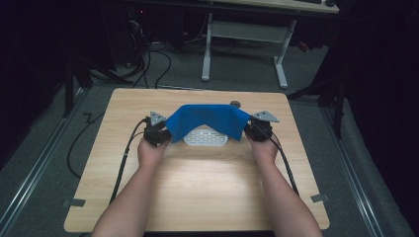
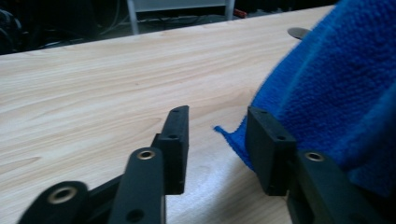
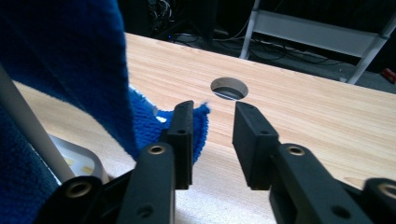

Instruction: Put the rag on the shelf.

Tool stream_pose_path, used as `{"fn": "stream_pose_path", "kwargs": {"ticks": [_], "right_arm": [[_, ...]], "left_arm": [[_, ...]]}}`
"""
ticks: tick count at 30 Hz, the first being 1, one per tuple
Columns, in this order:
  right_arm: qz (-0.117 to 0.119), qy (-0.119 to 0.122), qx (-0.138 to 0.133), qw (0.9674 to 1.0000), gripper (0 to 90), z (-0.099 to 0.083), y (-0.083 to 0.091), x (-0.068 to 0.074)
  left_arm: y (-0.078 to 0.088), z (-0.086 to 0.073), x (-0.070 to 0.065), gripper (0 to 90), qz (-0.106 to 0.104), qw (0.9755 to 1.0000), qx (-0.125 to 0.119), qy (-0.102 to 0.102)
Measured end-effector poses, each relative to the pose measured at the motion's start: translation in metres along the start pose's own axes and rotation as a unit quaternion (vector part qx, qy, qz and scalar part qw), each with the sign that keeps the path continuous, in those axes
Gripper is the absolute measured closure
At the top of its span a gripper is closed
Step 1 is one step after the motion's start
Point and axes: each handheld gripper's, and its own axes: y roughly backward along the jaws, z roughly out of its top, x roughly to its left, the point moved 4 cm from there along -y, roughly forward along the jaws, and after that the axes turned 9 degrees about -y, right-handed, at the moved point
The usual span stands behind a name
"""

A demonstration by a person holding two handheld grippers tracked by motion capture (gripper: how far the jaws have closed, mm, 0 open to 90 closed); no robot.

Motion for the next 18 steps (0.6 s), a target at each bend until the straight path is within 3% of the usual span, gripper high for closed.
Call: {"fn": "stream_pose_path", "kwargs": {"ticks": [7,18], "right_arm": [[-0.005,-0.004,-0.003,1.0000,59.9,0.0041,0.0040,-0.0047],[-0.006,-0.004,-0.002,1.0000,58.9,0.0050,0.0088,-0.0061]], "left_arm": [[0.0044,0.0023,0.0056,51.1,0.010,0.9999,0.000,0.008],[0.0094,-0.0011,0.0092,50.1,0.017,0.9998,0.002,0.007]]}}
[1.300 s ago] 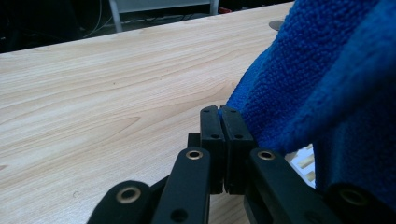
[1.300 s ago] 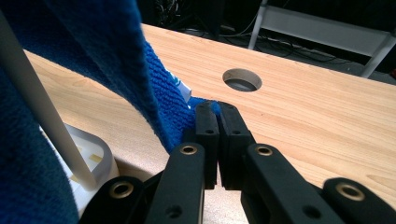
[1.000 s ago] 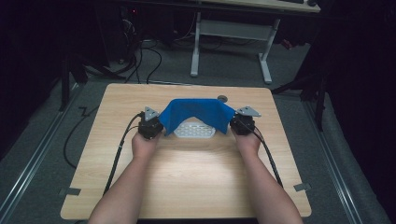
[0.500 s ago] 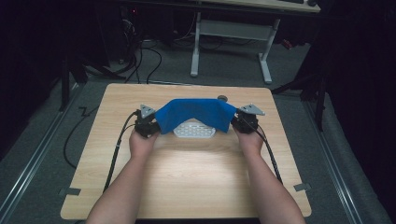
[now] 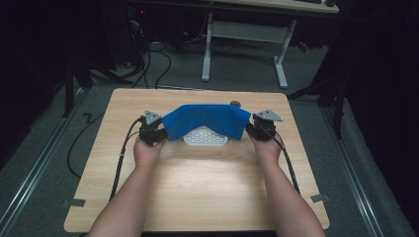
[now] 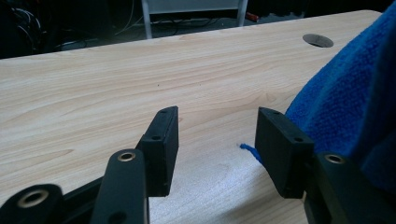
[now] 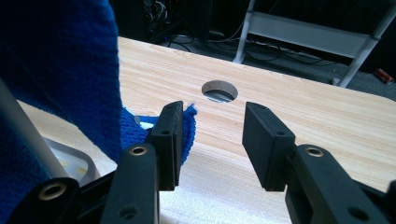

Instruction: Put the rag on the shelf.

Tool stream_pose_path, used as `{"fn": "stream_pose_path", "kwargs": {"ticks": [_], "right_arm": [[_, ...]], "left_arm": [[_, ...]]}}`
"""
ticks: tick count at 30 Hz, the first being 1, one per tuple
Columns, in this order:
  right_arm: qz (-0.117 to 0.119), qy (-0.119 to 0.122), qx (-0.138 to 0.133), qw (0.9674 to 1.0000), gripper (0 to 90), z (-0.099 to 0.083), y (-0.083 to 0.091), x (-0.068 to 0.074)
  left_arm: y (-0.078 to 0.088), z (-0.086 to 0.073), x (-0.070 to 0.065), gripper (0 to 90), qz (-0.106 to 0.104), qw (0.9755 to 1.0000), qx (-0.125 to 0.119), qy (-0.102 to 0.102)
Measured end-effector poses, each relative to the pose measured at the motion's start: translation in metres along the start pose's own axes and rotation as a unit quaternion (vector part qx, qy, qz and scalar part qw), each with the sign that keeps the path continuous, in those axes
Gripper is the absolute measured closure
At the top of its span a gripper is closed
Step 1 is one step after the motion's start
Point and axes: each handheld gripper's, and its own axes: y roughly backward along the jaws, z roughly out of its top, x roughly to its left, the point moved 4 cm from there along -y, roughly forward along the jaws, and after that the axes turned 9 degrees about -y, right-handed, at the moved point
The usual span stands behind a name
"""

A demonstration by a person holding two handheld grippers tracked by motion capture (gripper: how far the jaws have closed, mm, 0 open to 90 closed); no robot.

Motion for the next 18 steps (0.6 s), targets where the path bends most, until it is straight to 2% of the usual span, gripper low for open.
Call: {"fn": "stream_pose_path", "kwargs": {"ticks": [5,9,12,13,14,17,18], "right_arm": [[0.001,0.003,0.004,1.0000,58.4,-0.003,0.003,-0.001],[0.005,0.003,-0.007,1.0000,58.1,-0.004,0.011,-0.002],[0.002,0.002,-0.003,1.0000,57.9,-0.007,0.017,-0.004],[0.002,0.002,-0.003,1.0000,57.9,-0.007,0.017,-0.004],[0.000,0.006,-0.001,1.0000,57.7,-0.010,0.021,-0.007],[0.000,0.002,-0.012,0.9999,57.8,-0.012,0.029,-0.010],[-0.001,0.001,-0.007,1.0000,57.7,-0.013,0.031,-0.011]], "left_arm": [[0.004,-0.003,0.001,50.6,0.002,1.0000,0.005,-0.003],[0.013,-0.007,0.000,51.8,0.001,1.0000,-0.001,-0.006],[0.015,-0.009,-0.001,52.2,-0.002,1.0000,0.003,-0.009],[0.017,-0.010,-0.003,52.2,-0.001,0.9998,0.009,-0.016],[0.020,-0.012,-0.004,52.8,0.000,0.9998,0.004,-0.019],[0.025,-0.016,-0.006,52.9,-0.003,0.9999,0.007,-0.014],[0.026,-0.018,-0.007,53.0,-0.004,0.9999,0.007,-0.012]]}}
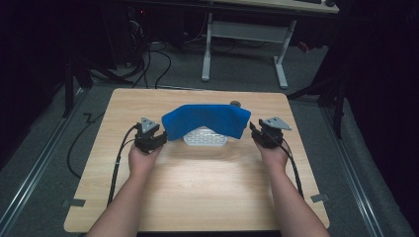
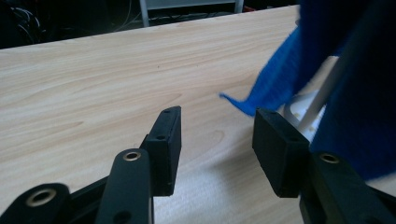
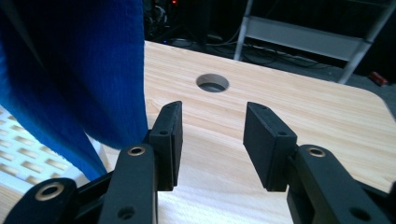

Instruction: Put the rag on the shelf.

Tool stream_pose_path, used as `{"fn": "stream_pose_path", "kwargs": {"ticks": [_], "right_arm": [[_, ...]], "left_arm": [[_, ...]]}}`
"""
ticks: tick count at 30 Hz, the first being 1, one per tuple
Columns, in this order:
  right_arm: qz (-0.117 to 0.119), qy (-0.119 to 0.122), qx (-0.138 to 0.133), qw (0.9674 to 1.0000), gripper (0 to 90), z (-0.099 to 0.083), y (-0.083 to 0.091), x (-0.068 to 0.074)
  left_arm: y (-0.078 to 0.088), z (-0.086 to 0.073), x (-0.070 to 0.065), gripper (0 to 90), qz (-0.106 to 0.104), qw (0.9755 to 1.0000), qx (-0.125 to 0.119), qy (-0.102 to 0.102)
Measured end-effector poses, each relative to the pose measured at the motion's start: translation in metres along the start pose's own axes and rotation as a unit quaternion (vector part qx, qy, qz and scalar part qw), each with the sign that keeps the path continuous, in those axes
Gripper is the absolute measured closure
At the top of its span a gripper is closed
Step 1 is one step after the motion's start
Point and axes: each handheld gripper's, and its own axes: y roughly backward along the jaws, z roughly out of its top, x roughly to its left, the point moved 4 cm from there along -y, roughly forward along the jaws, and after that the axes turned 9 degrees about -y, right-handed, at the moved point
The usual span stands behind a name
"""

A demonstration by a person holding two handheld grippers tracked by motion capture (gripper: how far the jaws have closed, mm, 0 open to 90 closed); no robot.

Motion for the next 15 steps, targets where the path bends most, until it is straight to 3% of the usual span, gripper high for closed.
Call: {"fn": "stream_pose_path", "kwargs": {"ticks": [15], "right_arm": [[0.008,0.013,-0.007,0.9999,57.3,-0.026,0.047,0.003]], "left_arm": [[0.036,-0.027,-0.017,53.4,-0.006,0.9999,0.007,-0.007]]}}
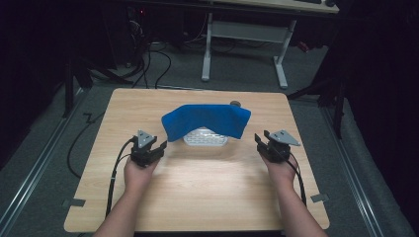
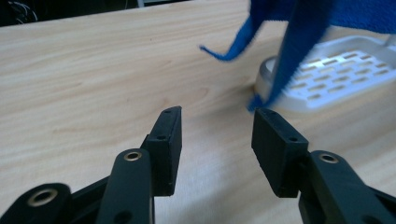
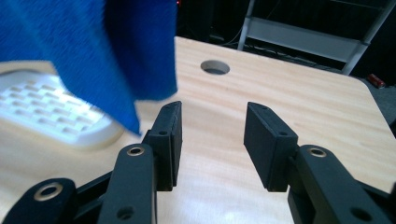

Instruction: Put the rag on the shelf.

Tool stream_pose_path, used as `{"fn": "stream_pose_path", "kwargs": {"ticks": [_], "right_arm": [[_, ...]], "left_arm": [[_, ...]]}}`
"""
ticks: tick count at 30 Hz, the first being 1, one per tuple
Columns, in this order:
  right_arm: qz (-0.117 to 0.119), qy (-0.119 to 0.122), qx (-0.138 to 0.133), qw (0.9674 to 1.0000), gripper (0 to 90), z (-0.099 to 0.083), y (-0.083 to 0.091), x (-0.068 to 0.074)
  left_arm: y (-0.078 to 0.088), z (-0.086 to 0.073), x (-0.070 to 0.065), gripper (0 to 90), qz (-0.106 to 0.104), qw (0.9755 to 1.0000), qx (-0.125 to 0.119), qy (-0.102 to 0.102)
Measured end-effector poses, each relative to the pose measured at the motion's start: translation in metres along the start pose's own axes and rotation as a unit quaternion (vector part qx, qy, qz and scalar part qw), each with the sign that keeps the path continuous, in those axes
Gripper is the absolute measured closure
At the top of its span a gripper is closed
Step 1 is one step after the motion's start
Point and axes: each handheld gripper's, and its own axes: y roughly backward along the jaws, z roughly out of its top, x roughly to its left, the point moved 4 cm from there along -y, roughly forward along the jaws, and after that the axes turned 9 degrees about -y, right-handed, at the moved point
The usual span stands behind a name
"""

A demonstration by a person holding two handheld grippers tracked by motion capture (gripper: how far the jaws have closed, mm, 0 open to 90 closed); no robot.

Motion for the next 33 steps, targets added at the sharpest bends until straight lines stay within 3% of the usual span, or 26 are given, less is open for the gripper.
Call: {"fn": "stream_pose_path", "kwargs": {"ticks": [7,12,15,16,17,21,22,23,24,33], "right_arm": [[0.011,0.025,0.002,0.9996,56.1,-0.021,0.028,0.015],[0.034,0.042,0.013,0.9985,52.9,-0.039,0.051,0.034],[0.046,0.053,0.015,0.9974,51.0,-0.050,0.065,0.043],[0.049,0.053,0.016,0.9972,50.6,-0.056,0.070,0.045],[0.049,0.054,0.024,0.9971,50.4,-0.062,0.075,0.047],[0.058,0.061,0.049,0.9953,49.5,-0.081,0.089,0.056],[0.058,0.061,0.049,0.9953,49.5,-0.081,0.089,0.056],[0.059,0.064,0.043,0.9953,49.2,-0.079,0.092,0.058],[0.058,0.063,0.038,0.9956,49.1,-0.077,0.092,0.058],[0.055,0.051,0.038,0.9965,49.1,-0.077,0.089,0.054]], "left_arm": [[0.026,-0.012,-0.010,53.4,-0.010,0.9999,0.000,-0.006],[0.048,-0.022,-0.031,52.0,-0.028,0.9993,0.005,-0.022],[0.057,-0.030,-0.040,51.9,-0.045,0.9990,0.004,-0.004],[0.066,-0.037,-0.053,51.0,-0.071,0.9972,0.014,0.017],[0.071,-0.041,-0.060,50.7,-0.080,0.9965,0.016,0.019],[0.084,-0.045,-0.087,49.5,-0.086,0.9959,0.014,-0.023],[0.084,-0.045,-0.087,49.1,-0.086,0.9959,0.014,-0.023],[0.083,-0.042,-0.091,48.9,-0.081,0.9958,0.011,-0.042],[0.081,-0.042,-0.092,48.8,-0.080,0.9958,0.013,-0.043],[0.077,-0.044,-0.085,48.7,-0.085,0.9958,0.019,-0.028]]}}
